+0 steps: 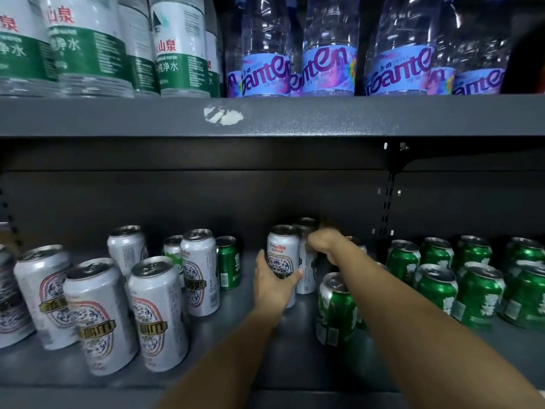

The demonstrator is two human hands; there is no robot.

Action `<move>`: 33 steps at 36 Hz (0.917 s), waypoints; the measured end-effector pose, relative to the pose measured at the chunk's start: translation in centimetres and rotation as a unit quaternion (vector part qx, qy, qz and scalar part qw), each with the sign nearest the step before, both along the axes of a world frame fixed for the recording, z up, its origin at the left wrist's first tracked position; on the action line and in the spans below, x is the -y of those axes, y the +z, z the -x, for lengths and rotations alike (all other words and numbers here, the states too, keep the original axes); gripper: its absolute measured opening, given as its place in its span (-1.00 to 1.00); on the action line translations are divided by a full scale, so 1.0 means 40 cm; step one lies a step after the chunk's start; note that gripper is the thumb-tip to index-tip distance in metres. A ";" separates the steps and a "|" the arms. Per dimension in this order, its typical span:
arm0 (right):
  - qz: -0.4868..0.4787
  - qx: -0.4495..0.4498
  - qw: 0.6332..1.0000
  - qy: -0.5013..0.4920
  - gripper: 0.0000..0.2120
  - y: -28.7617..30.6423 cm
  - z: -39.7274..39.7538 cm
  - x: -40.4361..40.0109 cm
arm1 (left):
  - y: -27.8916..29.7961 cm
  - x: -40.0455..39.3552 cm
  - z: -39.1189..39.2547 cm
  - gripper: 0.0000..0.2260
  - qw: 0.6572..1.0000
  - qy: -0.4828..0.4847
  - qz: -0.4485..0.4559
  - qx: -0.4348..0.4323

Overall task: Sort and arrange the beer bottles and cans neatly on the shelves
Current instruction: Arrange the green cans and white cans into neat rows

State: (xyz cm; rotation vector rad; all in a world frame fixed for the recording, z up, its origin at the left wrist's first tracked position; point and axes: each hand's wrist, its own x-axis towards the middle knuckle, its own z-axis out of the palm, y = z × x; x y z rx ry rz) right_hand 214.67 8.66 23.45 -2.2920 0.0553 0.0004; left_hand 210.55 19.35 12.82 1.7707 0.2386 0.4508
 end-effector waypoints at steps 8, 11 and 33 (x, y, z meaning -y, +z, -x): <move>-0.028 -0.030 0.999 0.036 -0.62 -0.053 -0.099 -0.003 | -0.007 0.002 -0.029 -0.45 0.999 0.030 -0.016 -0.016; -0.005 -0.029 0.998 0.048 -0.58 -0.047 -0.087 -0.003 | -0.002 -0.006 -0.014 -0.52 0.998 0.056 -0.014 -0.011; -0.044 0.219 0.975 -0.017 -0.34 0.004 0.316 -0.137 | 0.064 -0.092 0.384 -0.45 0.985 0.160 -0.055 0.017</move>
